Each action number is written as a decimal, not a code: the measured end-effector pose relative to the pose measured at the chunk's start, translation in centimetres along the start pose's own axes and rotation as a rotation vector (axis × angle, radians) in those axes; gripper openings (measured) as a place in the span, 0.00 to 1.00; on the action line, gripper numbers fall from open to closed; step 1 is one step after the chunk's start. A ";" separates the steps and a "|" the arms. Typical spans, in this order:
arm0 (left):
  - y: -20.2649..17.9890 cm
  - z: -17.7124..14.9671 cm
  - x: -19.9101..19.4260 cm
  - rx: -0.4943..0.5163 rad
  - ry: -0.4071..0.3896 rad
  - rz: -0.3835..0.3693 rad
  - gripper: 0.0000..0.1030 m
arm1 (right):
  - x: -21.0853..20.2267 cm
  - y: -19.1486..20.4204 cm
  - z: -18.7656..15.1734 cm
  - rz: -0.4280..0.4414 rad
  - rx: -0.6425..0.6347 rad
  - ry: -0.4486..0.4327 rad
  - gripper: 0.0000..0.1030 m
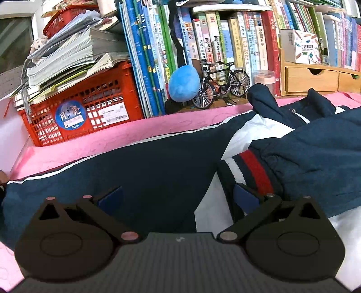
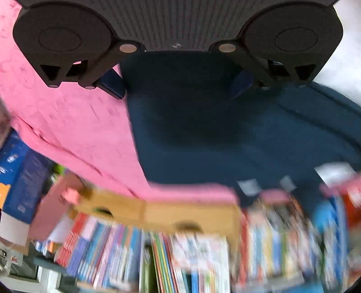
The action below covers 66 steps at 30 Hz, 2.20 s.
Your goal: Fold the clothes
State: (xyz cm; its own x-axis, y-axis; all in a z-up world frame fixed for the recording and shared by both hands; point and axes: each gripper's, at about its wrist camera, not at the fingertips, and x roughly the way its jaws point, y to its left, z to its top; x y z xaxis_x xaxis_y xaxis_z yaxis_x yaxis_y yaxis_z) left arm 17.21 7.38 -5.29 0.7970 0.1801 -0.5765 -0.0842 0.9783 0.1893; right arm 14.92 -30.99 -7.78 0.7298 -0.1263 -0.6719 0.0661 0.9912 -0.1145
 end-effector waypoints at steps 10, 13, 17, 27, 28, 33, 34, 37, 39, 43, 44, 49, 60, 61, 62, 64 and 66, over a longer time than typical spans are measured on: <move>2.2 0.4 -7.7 -0.061 0.059 -0.075 1.00 | -14.2 4.3 -4.5 0.155 0.075 -0.082 1.00; 1.2 -1.7 -13.6 -0.079 0.074 -0.056 1.00 | -16.4 5.6 -7.4 0.170 0.093 -0.040 1.00; -0.5 -6.3 -20.9 -0.107 0.072 -0.101 1.00 | -20.0 7.5 -11.6 0.164 0.042 -0.012 1.00; -3.7 -17.1 -34.0 -0.044 0.088 -0.208 1.00 | -33.3 8.3 -23.9 0.187 -0.098 -0.091 1.00; -4.0 -17.6 -34.6 -0.017 0.082 -0.205 1.00 | -33.8 8.5 -24.6 0.194 -0.123 -0.090 1.00; -4.4 -17.5 -34.7 0.003 0.053 -0.176 1.00 | -33.8 8.8 -24.8 0.180 -0.110 -0.088 1.00; -4.5 -17.6 -34.6 0.004 0.052 -0.166 1.00 | -33.7 8.8 -24.6 0.175 -0.097 -0.091 1.00; -4.6 -18.4 -34.5 0.006 0.066 -0.164 1.00 | -33.3 8.3 -25.1 0.184 -0.072 -0.081 1.00; -4.7 -18.9 -34.5 0.005 0.079 -0.171 1.00 | -33.2 8.2 -25.4 0.184 -0.074 -0.078 1.00; -4.9 -19.3 -34.4 0.006 0.090 -0.183 1.00 | -33.0 8.1 -25.5 0.187 -0.072 -0.074 1.00; -4.7 -19.3 -34.5 -0.001 0.080 -0.194 1.00 | -33.0 8.1 -25.5 0.187 -0.068 -0.073 1.00; -1.0 -16.9 -32.4 -0.122 0.007 -0.214 1.00 | -32.3 8.0 -24.0 0.217 -0.023 -0.197 1.00; 16.5 -9.4 -20.3 -0.419 -0.063 0.153 1.00 | -27.0 10.4 -18.3 0.290 -0.029 -0.279 1.00; 18.0 -8.6 -18.8 -0.420 -0.059 0.211 1.00 | -26.5 10.6 -17.8 0.294 -0.023 -0.282 1.00; 19.4 -7.8 -17.4 -0.420 -0.055 0.268 1.00 | -25.8 10.9 -17.4 0.302 -0.019 -0.280 1.00; 22.7 -6.1 -14.0 -0.408 -0.030 0.369 1.00 | -24.5 11.5 -16.7 0.312 -0.013 -0.272 1.00; 25.6 -4.7 -10.4 -0.406 0.000 0.426 1.00 | -23.3 12.0 -16.1 0.313 -0.010 -0.267 1.00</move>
State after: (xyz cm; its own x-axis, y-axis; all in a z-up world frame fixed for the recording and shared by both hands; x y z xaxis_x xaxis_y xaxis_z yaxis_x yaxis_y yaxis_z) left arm 3.93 31.00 1.83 0.6426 0.5661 -0.5164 -0.6195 0.7805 0.0847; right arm -12.27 -16.77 -5.32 0.8645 0.1973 -0.4623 -0.1930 0.9795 0.0571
